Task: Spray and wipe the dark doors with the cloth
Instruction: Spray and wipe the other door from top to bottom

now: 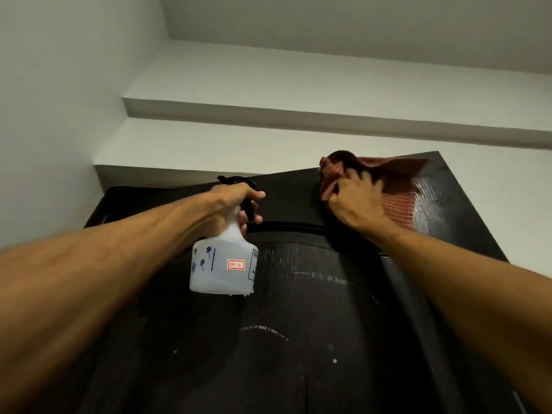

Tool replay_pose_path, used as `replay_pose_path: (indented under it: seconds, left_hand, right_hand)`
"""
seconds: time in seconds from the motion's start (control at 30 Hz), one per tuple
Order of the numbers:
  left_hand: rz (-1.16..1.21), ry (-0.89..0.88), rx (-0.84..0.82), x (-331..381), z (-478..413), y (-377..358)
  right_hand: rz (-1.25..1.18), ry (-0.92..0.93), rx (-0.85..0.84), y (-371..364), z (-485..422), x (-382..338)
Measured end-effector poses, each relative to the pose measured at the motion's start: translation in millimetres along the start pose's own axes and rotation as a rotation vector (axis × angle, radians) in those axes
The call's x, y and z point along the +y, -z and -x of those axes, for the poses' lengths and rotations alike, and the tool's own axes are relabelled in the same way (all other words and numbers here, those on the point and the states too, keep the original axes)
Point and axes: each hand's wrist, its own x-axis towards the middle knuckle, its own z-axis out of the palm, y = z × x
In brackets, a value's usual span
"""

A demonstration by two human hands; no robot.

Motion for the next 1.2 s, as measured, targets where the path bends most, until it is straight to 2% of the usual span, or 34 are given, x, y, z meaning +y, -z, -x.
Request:
replay_pose_path:
  seconds: [0.07, 0.13, 0.2, 0.27, 0.33, 0.37, 0.43, 0.5, 0.53, 0.6, 0.7, 0.73, 0.83, 0.9, 0.97, 1.07, 1.1, 1.2]
  left_hand:
    - [-0.006, 0.008, 0.011, -7, 1, 24]
    - [-0.01, -0.001, -0.002, -13, 3, 38]
    - [-0.009, 0.002, -0.01, -17, 3, 51]
    - [-0.012, 0.017, -0.007, -21, 3, 74]
    - [-0.023, 0.013, 0.011, -25, 1, 104]
    - [-0.031, 0.007, 0.028, -29, -2, 123]
    - [-0.062, -0.011, 0.062, -42, -7, 155]
    - [-0.075, -0.014, 0.081, -57, -12, 179]
    - [-0.072, -0.012, 0.09, -67, -14, 191]
    - [-0.078, 0.018, 0.097, -81, -20, 211]
    - [-0.11, 0.036, 0.116, -93, -27, 243]
    - [-0.103, 0.029, 0.131, -95, -28, 254]
    - [-0.108, 0.024, 0.15, -114, -25, 277]
    - [-0.117, 0.058, 0.142, -130, -20, 281]
    - [-0.104, 0.094, 0.128, -138, -16, 283]
    - [-0.115, 0.081, 0.18, -135, -10, 301]
    - [-0.118, 0.074, 0.2, -135, -6, 309]
    - [-0.101, 0.082, 0.257, -143, 9, 323]
  right_hand:
    - [-0.007, 0.288, -0.07, -17, 13, -63]
    - [-0.077, 0.404, -0.144, -29, 17, -95]
    - [-0.174, 0.278, -0.154, -35, 1, -96]
    - [-0.337, 0.079, -0.062, -36, -18, -94]
    - [-0.26, 0.021, 0.025, -40, -31, -121]
    - [-0.151, 0.064, 0.037, -44, -29, -152]
    - [-0.028, 0.271, -0.005, -57, -15, -225]
    - [-0.056, 0.471, -0.1, -74, -1, -273]
    - [-0.091, 0.507, -0.142, -78, -2, -287]
    - [-0.175, 0.41, -0.168, -82, -19, -291]
    - [-0.157, 0.248, 0.029, -88, -33, -300]
    - [-0.124, 0.276, 0.028, -90, -28, -319]
    - [-0.052, 0.551, -0.09, -104, 9, -393]
    - [-0.074, 0.676, -0.176, -116, 26, -403]
    - [-0.145, 0.633, -0.225, -119, 16, -388]
    - [-0.134, 0.429, -0.101, -120, 4, -389]
    - [-0.13, 0.452, -0.11, -120, 16, -405]
    - [-0.145, 0.75, -0.2, -124, 87, -452]
